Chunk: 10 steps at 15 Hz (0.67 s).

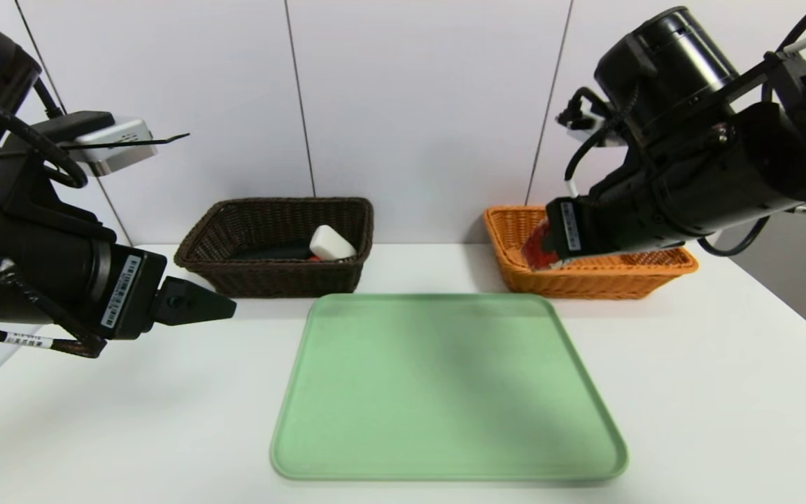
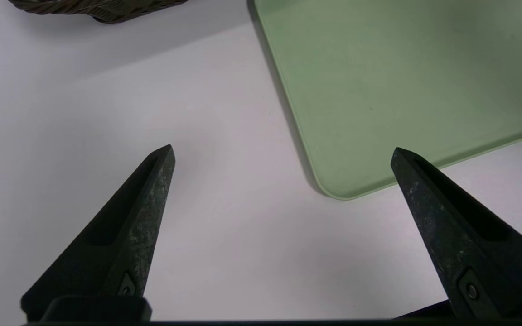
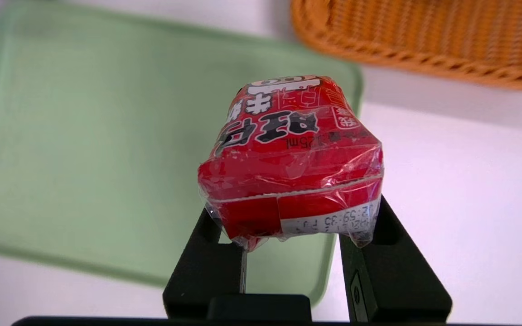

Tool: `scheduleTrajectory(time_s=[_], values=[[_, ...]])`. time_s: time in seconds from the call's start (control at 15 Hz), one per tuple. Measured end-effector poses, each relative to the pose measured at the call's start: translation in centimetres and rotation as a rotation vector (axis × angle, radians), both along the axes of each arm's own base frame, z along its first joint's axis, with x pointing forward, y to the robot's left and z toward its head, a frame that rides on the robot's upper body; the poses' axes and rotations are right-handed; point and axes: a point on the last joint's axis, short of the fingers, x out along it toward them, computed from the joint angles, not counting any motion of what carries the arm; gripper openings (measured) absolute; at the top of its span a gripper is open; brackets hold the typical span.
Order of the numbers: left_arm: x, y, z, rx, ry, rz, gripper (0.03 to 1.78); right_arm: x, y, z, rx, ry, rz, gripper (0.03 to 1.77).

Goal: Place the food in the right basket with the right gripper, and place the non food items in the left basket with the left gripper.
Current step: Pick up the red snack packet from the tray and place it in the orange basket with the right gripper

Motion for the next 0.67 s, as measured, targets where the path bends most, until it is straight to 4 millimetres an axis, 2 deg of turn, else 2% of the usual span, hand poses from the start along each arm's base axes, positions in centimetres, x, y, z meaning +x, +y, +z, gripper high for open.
scheduleTrajectory(time_s=[0.2,0.67], values=[[0.2,-0.1,0.1,0.000,-0.003,0.000,1.69,3.2,-2.3,0.1,0.031,-0.061,-0.111,0.57],[0.5,-0.3,-0.4,0.005,0.018,0.005,1.69,11.7,-9.1,-3.8,0.014,-0.011,-0.378,0.57]])
